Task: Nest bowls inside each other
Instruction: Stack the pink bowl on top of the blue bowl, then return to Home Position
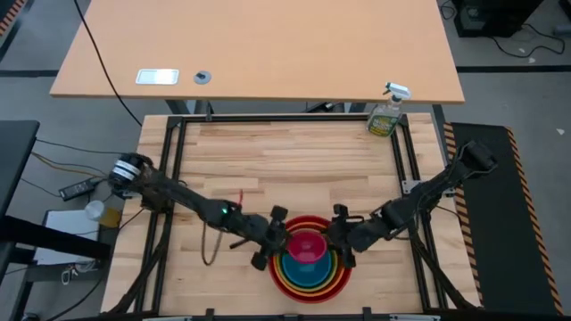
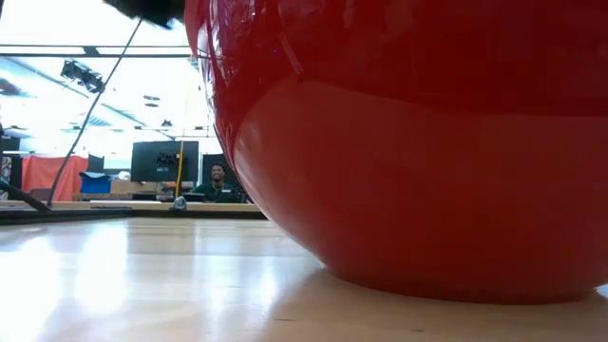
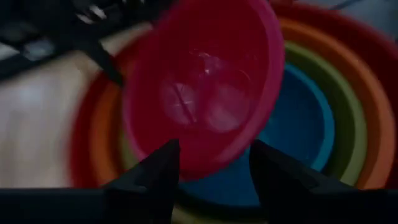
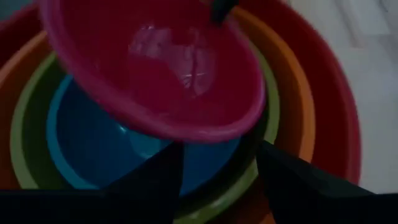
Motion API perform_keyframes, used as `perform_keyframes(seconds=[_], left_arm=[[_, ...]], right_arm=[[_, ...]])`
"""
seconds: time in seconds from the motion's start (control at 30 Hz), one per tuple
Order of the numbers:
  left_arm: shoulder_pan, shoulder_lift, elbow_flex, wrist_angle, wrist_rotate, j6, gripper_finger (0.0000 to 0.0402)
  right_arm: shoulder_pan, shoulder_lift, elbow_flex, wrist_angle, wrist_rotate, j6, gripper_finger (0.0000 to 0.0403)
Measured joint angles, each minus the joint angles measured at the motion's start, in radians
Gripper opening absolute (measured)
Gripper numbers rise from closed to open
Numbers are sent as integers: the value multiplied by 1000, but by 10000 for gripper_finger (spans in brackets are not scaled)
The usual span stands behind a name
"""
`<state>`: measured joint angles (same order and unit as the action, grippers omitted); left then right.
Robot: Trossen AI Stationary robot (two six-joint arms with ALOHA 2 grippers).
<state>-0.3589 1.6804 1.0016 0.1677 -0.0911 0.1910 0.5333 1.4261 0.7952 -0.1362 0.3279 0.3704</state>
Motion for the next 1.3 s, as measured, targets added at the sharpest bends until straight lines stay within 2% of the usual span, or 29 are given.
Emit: perform_keyframes(seconds=[0.1, 0.27, 0.47, 0.63, 0.93, 1.1, 1.17, 1.3], left_arm=[[-26, 82, 3, 61, -1, -6, 192], [-37, 111, 64, 12, -31, 9, 192], [-38, 105, 136, -174, -26, 41, 192], [-38, 103, 142, -238, 11, 56, 192], [-62, 11, 139, -233, -2, 76, 192], [-66, -47, 128, -205, -25, 110, 192], [-61, -80, 99, -168, -27, 112, 192], [-45, -165, 10, -116, -33, 102, 192]], right_arm=[[22, 34, 35, -49, 5, 29, 209], [56, 65, 78, -157, -4, 49, 209], [81, 28, 107, -228, 29, 83, 208], [88, -1, 108, -262, 23, 96, 208], [98, -64, 107, -285, 41, 122, 208], [106, -111, 100, -278, 97, 37, 208], [101, -153, 74, -259, 133, 7, 207], [55, -269, -2, -183, 92, -56, 201]])
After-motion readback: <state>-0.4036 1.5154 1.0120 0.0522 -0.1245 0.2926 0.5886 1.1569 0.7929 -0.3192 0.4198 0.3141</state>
